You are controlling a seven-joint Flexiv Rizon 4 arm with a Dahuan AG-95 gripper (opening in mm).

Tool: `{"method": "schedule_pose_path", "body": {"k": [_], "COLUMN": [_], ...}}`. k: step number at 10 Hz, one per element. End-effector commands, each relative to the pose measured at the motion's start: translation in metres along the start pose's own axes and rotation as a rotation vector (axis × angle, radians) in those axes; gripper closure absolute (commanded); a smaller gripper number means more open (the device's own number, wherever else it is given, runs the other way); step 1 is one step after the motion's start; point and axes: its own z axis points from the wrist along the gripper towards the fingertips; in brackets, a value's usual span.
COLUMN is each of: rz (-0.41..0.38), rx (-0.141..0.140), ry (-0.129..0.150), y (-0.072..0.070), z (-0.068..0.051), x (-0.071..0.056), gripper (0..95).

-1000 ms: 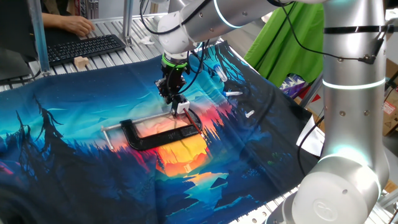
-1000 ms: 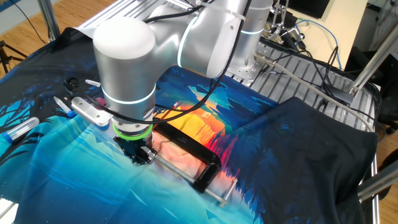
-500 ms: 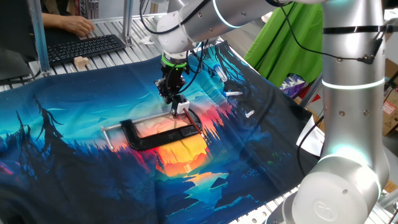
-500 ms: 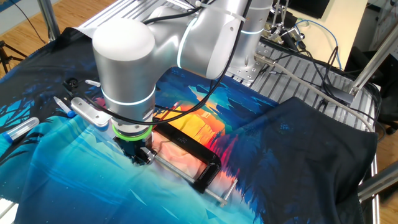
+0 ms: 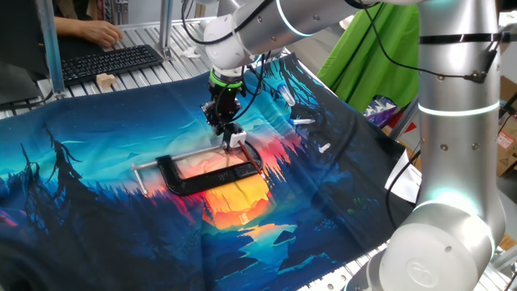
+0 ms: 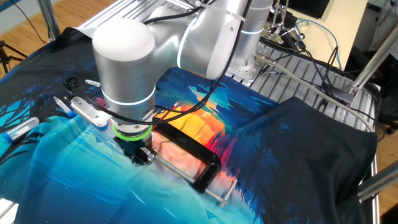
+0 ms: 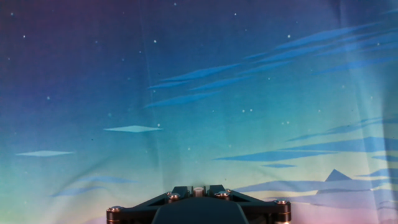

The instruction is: Sharpen the pencil with a pencil sharpener

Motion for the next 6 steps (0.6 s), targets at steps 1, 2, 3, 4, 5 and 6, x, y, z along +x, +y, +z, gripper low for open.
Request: {"method": "schedule_pose_path", "body": {"k": [1,2,3,4,5,6], "rz": [0.004,0.009,0.013,0.008,0.003,0.001], "rx": [-0.006,-0.010,-0.009,-0.007,-0.010,-0.009], "ry": [-0.002,-0.001,-0.001,-0.001,0.000,0.000], "y": [0.0008,0.0015,0.0029,0.0031,0.0028,0.0027], "z": [0.0010,0.0007,0.0001,0.0000,0.0000,-0.0001], "x": [-0.0003,-0.0001,0.0003,0.0003,0.0001,0.0001], "gripper": [76.0,76.0,76.0,76.0,95.0,95.0]}}
